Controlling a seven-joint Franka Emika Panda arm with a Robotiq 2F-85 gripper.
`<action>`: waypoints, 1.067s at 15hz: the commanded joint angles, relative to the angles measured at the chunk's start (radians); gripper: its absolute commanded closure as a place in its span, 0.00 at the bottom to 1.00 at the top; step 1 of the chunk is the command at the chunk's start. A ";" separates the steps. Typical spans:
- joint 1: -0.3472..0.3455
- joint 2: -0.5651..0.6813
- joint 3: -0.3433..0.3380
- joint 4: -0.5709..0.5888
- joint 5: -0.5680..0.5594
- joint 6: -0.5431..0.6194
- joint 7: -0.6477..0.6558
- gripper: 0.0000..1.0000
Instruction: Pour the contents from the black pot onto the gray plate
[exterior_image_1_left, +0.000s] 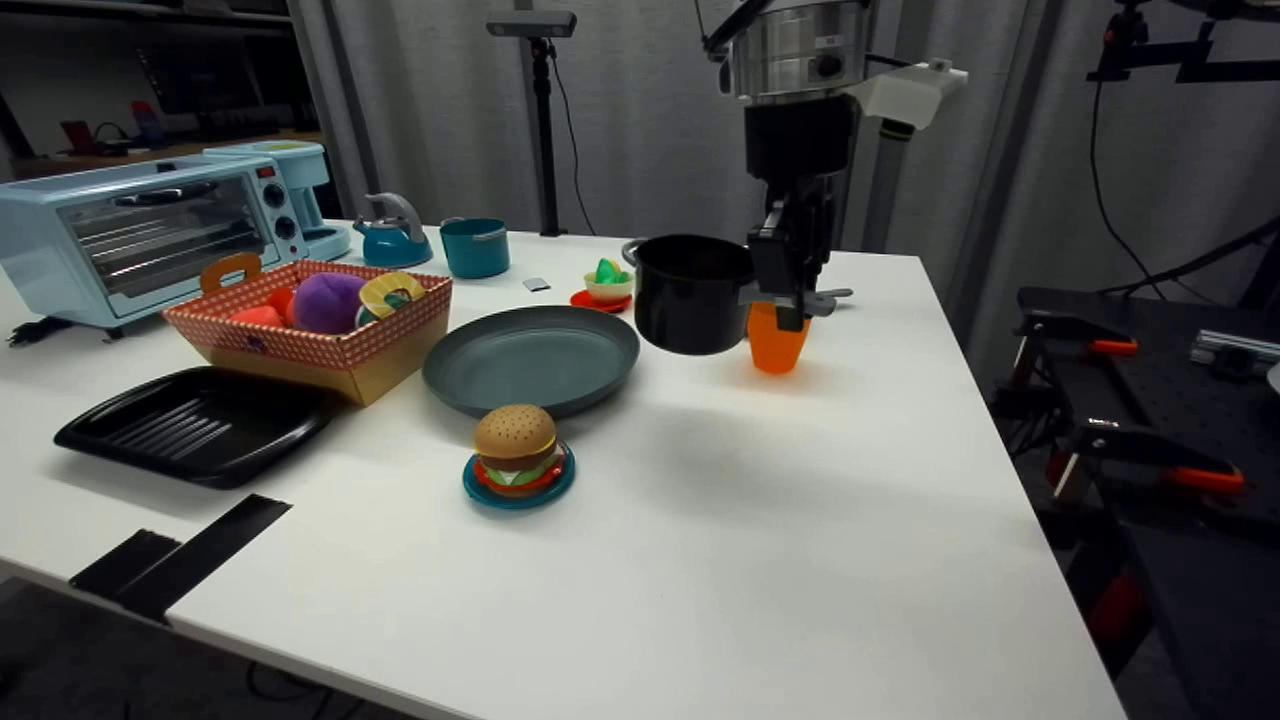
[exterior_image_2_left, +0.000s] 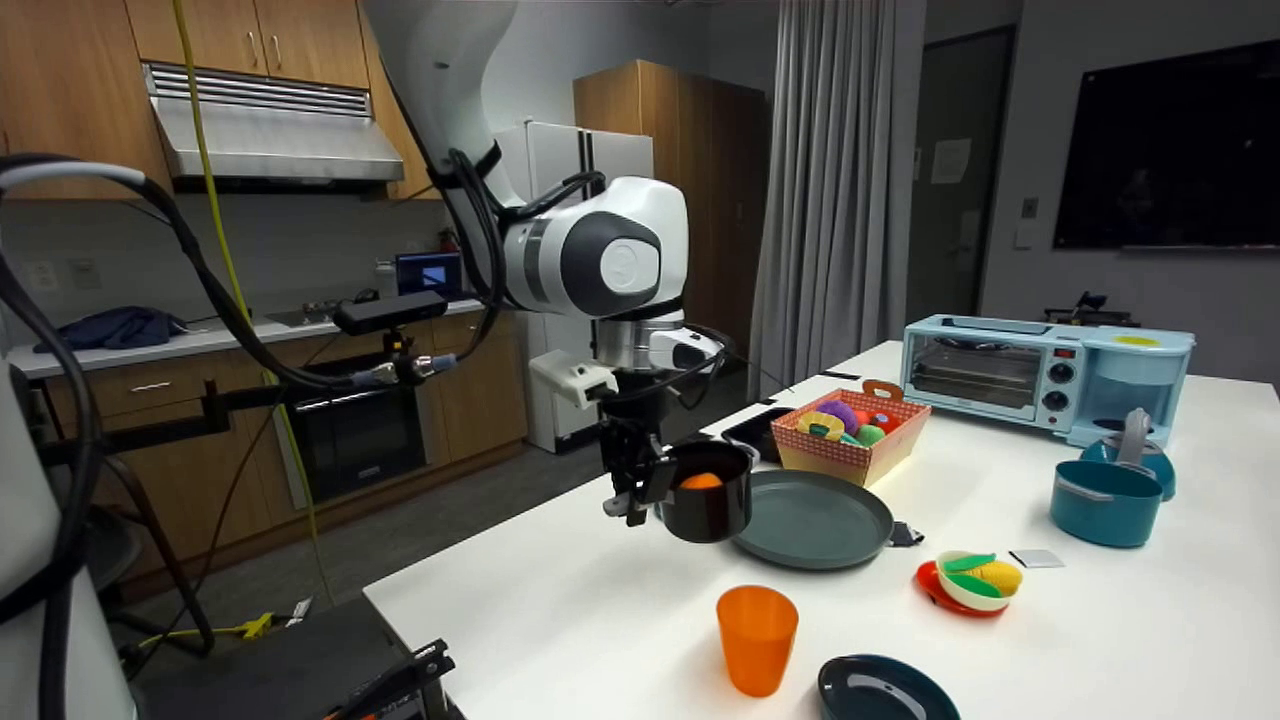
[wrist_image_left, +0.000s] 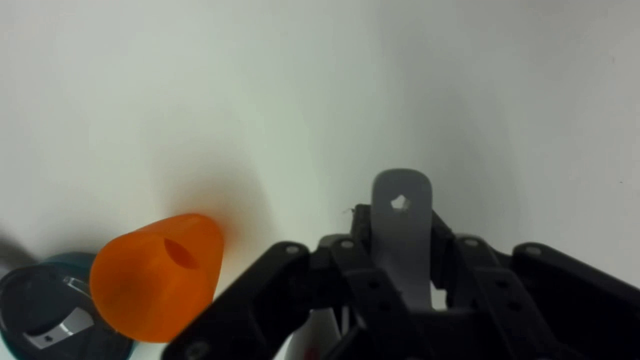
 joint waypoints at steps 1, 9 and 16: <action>-0.023 -0.090 0.006 -0.077 0.037 0.026 0.001 0.93; -0.024 -0.044 -0.010 0.035 -0.086 -0.024 0.036 0.93; 0.002 0.111 -0.025 0.232 -0.198 -0.088 0.043 0.93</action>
